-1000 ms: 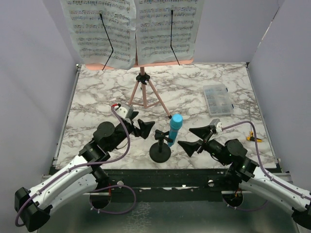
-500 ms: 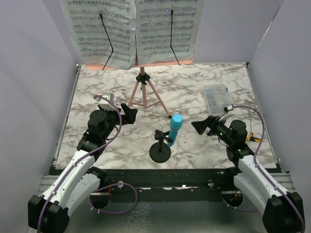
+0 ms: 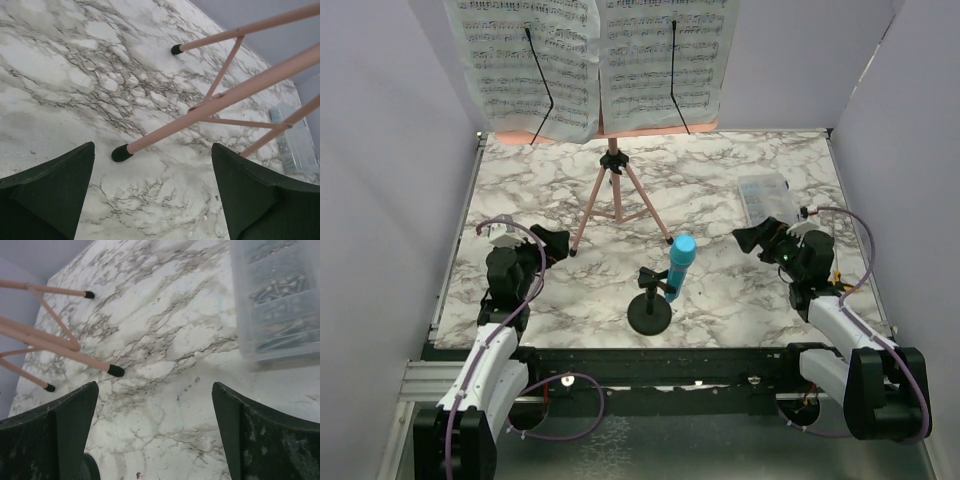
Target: Set up the instrument practice props
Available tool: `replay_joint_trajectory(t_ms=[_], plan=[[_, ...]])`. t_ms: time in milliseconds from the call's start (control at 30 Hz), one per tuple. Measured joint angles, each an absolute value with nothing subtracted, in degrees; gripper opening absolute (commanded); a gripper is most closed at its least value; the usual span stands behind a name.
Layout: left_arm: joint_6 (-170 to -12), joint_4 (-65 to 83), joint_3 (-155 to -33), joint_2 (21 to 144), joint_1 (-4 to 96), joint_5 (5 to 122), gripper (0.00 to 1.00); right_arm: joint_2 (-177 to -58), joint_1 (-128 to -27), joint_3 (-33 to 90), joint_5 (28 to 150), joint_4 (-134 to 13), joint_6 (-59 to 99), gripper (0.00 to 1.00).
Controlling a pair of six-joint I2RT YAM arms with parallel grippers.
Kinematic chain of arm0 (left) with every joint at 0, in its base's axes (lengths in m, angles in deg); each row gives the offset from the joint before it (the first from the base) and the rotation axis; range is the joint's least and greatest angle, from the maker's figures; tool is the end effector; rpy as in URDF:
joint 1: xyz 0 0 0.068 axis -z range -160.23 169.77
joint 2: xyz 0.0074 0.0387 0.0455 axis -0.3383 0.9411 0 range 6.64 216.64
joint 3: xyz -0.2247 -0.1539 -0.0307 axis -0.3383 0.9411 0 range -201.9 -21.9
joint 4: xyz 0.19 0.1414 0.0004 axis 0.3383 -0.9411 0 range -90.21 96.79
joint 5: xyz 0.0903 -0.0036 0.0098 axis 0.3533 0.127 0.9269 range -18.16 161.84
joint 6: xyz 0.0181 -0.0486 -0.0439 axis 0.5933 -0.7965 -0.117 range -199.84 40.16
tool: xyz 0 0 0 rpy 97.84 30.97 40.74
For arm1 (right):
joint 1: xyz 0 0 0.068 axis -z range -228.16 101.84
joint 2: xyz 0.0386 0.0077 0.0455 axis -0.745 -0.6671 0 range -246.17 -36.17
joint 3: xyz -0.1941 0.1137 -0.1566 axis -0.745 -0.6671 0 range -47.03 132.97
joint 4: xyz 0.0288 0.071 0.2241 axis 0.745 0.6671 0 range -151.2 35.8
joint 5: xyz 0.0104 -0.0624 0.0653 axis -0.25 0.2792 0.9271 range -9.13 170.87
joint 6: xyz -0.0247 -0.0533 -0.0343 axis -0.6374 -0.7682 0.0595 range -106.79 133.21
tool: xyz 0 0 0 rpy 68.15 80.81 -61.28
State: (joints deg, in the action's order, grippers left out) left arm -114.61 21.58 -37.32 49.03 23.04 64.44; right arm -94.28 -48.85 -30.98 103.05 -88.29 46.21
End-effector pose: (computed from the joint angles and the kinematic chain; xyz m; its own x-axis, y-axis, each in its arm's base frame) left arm 0.1706 -0.0168 0.2198 -0.2770 -0.5506 -0.7875 0.0295 0.8143 -0.5797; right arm 0.2024 0.0232 0.2048 -0.4212 0.4992 -0.7572 -0.1747 0.7746 0.6078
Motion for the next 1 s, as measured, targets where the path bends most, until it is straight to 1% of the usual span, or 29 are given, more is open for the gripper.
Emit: replay_joint_trajectory(t_ms=[133, 367, 467, 600, 733, 867, 1000], plan=[[-116.4, 27.3, -33.4, 48.7, 20.9, 67.9, 0.99, -96.0, -47.3, -29.5, 96.4, -88.1, 46.1, 1.0], [-115.4, 37.1, -26.0, 46.6, 20.6, 83.2, 0.99, -95.9, -46.9, -30.0, 83.2, -90.6, 42.8, 1.0], [-112.6, 40.5, -25.2, 47.9, 20.6, 88.6, 0.99, -95.3, -46.9, -31.0, 78.0, -92.0, 40.9, 1.0], [-108.6, 45.5, -25.0, 52.2, 20.6, 92.5, 0.99, -94.4, -46.9, -31.8, 71.5, -94.4, 37.5, 1.0], [-102.6, 52.7, -24.9, 59.9, 20.6, 94.0, 0.99, -94.4, -46.9, -32.5, 67.1, -98.5, 33.6, 1.0], [-94.5, 59.9, -24.9, 69.7, 20.6, 91.1, 0.99, -95.8, -46.9, -37.3, 63.1, -106.6, 30.6, 1.0], [-88.9, 65.2, -26.3, 78.3, 20.6, 85.1, 0.99, -104.3, -46.9, -41.3, 62.2, -115.9, 27.7, 1.0]])
